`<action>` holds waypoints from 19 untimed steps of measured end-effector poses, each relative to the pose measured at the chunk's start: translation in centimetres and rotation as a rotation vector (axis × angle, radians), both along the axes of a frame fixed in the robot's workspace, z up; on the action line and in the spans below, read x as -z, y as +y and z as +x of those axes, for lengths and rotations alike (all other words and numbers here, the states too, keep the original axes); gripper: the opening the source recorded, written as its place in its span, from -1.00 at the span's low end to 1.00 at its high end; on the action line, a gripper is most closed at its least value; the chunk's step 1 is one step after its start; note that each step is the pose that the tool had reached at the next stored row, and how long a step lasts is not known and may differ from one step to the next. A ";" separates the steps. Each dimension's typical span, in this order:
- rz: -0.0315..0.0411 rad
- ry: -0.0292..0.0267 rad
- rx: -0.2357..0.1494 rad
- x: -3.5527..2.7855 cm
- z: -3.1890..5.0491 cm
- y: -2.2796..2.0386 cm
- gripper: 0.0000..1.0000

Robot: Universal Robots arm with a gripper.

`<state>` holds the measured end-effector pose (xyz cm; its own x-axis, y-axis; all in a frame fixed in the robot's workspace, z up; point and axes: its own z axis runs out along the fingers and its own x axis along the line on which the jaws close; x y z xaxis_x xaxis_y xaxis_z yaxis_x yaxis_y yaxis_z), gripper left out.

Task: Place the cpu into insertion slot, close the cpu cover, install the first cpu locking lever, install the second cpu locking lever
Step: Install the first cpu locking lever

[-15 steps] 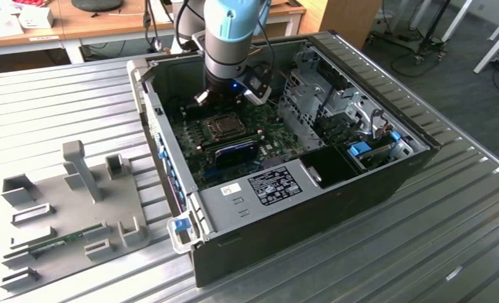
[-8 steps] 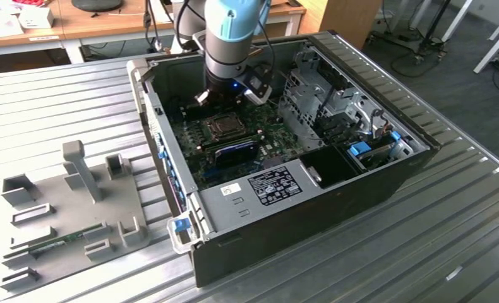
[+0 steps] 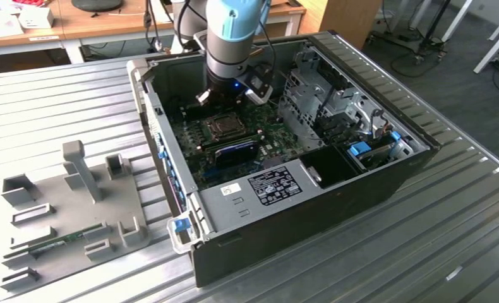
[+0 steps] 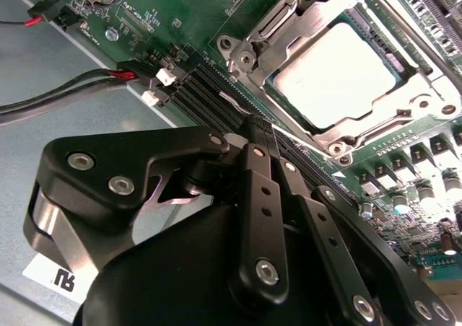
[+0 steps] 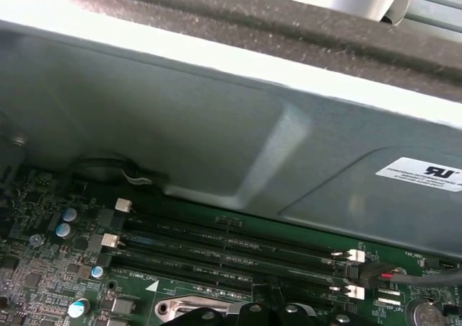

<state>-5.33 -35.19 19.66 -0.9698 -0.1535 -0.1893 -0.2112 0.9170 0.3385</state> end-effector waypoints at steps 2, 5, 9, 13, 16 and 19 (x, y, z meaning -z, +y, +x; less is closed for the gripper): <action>0.0000 0.0000 0.000 0.00 0.05 0.01 -0.80; 0.0000 0.0000 0.000 0.00 0.16 0.01 -0.80; 0.0000 0.0000 0.000 0.00 0.27 0.03 -0.80; 0.0000 0.0000 0.000 0.00 0.29 0.08 -0.80; 0.0000 0.0000 0.000 0.00 0.29 0.15 -0.80; 0.0000 0.0000 0.000 0.00 0.29 0.23 -0.80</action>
